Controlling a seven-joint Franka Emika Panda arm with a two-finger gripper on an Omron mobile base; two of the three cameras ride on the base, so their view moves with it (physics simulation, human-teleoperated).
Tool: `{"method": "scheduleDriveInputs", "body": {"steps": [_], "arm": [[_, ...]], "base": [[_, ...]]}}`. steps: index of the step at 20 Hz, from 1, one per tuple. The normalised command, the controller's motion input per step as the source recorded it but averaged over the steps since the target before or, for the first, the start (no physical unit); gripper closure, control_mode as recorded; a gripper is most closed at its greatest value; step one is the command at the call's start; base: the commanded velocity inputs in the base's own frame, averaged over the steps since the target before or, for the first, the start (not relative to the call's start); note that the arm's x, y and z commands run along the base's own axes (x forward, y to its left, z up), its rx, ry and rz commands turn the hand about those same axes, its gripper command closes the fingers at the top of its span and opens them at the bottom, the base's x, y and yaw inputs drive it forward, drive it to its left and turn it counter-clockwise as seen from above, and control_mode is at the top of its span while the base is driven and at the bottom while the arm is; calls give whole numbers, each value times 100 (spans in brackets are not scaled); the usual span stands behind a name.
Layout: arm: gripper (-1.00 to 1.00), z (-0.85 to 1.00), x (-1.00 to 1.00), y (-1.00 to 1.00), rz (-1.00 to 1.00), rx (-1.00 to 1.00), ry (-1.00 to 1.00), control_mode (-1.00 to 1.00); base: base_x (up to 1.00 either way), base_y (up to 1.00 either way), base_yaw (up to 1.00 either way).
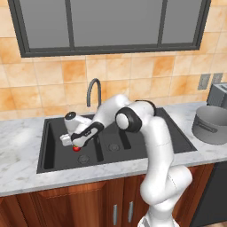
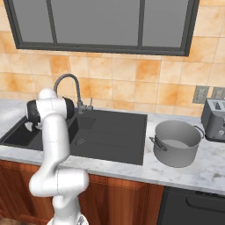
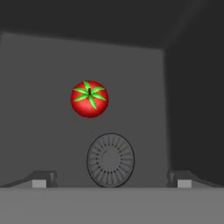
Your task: Dump the tomato from the pot into the sink. Then turn on the water and wash the tomato. Then turn off the water and put the tomato back in the pot.
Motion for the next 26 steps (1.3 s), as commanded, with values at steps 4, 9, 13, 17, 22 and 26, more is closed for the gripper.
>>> {"method": "scheduleDriveInputs", "body": {"steps": [4, 9, 13, 17, 22, 26], "arm": [[-100, -24, 23, 11, 1, 0, 0, -100], [-100, -28, 35, 18, 1, 0, 0, -100], [-100, -24, 26, 13, 1, 0, 0, -100], [-100, -18, 18, 1, 0, 0, 0, -100], [-100, -14, 13, 0, 0, 0, 0, -100], [-100, -20, 18, 0, 0, 0, 0, -100]], "base": [[0, 0, 0], [0, 0, 0], [0, 0, 0], [0, 0, 0], [0, 0, 0], [0, 0, 0]]}}
